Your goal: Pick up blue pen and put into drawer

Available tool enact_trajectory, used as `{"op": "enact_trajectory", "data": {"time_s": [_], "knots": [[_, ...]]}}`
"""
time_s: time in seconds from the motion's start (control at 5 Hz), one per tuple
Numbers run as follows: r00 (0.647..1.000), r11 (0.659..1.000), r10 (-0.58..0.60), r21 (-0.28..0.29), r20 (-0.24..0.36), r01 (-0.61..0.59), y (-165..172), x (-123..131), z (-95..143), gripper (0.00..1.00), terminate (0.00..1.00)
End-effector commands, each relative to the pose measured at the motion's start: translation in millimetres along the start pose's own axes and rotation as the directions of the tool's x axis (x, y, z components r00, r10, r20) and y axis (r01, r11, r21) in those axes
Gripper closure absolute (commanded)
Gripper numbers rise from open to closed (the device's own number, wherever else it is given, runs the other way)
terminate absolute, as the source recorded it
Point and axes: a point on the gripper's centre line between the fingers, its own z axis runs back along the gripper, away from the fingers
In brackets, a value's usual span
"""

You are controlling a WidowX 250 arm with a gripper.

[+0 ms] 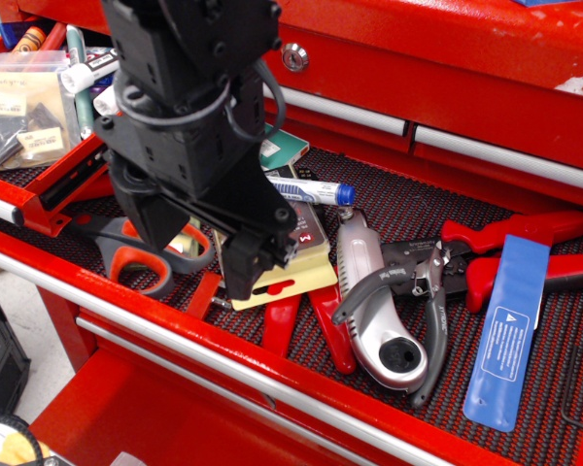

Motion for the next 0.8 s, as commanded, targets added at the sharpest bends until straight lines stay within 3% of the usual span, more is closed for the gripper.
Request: {"op": "enact_trajectory", "data": {"time_s": [0.0, 0.2, 0.4, 0.6], "knots": [[1.000, 1.000, 0.000, 0.000, 0.000, 0.000, 0, 0, 0, 0.00, 0.00], [0.994, 0.995, -0.103, 0.020, 0.029, 0.102, 24, 23, 1, 0.00, 0.00], [0.938, 0.940, -0.341, -0.008, 0.062, 0.342, 49, 40, -6, 0.00, 0.00], [0.830, 0.827, -0.553, -0.072, 0.079, 0.558, 62, 58, -11, 0.00, 0.00]]}}
